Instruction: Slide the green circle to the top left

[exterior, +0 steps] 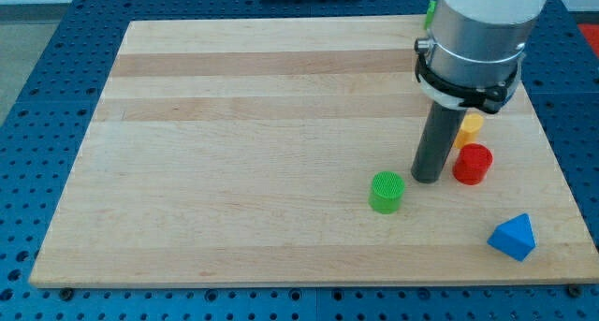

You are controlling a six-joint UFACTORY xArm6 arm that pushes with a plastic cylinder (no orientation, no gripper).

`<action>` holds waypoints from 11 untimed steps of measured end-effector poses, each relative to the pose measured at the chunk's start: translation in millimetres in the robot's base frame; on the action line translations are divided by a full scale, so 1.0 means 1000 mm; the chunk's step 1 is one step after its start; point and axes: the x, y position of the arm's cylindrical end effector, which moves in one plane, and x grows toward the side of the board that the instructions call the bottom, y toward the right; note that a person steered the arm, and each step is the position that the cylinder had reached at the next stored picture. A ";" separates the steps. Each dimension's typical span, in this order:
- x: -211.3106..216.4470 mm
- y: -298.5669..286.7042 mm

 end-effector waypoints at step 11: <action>-0.082 -0.344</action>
